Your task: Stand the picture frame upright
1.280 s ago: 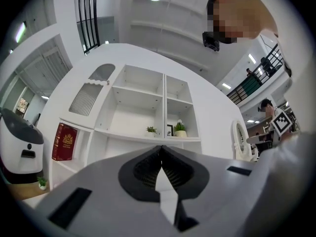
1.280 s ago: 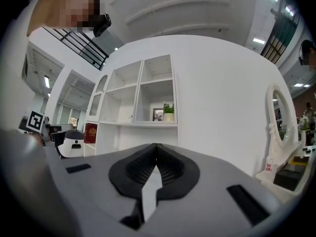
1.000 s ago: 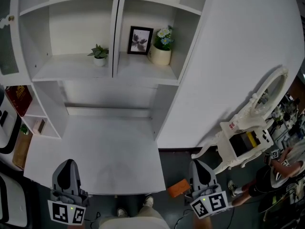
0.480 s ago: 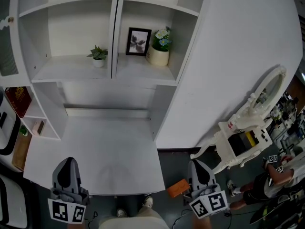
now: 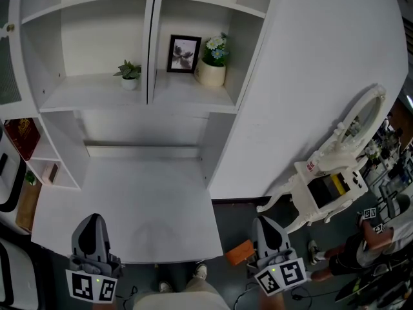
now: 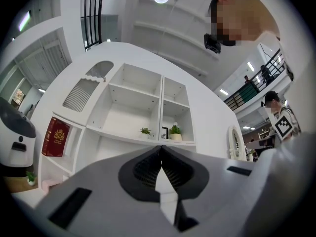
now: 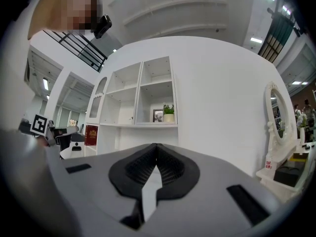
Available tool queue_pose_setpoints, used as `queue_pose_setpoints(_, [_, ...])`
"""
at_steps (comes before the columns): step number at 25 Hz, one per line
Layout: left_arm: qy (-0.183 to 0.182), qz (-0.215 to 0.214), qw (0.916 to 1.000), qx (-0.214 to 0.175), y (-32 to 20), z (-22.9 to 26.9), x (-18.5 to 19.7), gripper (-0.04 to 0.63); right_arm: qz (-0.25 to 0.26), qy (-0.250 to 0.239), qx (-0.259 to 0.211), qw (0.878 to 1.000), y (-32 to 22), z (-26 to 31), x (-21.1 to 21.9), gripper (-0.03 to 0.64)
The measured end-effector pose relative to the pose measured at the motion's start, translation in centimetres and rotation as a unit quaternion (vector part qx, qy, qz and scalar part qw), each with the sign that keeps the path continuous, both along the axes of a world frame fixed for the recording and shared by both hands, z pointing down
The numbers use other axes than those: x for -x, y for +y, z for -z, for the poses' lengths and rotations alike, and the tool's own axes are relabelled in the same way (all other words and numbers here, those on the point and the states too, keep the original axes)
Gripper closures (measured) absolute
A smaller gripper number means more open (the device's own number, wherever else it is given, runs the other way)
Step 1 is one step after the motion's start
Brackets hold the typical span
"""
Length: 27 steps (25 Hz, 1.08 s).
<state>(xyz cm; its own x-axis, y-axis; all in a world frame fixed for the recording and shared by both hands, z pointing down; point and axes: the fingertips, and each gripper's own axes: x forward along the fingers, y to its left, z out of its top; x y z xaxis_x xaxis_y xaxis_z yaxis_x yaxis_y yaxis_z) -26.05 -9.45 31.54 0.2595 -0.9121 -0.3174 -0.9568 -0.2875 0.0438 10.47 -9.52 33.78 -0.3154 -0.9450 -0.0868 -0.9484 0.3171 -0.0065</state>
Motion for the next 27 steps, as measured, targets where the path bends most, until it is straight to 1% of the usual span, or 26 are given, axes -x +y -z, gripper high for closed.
queue_pose_setpoints(8, [0.009,-0.012,0.9999,-0.001,-0.3,-0.5,-1.1,0.578,-0.002,0.013,0.004,1.000,0.4,-0.2,0.0,0.607])
queue_pose_setpoints(12, [0.007,-0.016,0.9998,0.001,-0.3,-0.9,-1.5,0.578,-0.003,0.013,0.005,1.000,0.4,-0.6,-0.2,0.607])
queue_pose_setpoints(20, [0.012,-0.007,0.9998,0.011,-0.4,-1.8,-1.5,0.578,0.003,0.005,0.010,1.000,0.3,-1.5,-0.2,0.607])
queue_pose_setpoints(27, [0.015,-0.017,0.9997,0.014,-0.4,-2.3,-2.1,0.578,-0.002,0.005,0.008,1.000,0.5,-1.5,-0.5,0.607])
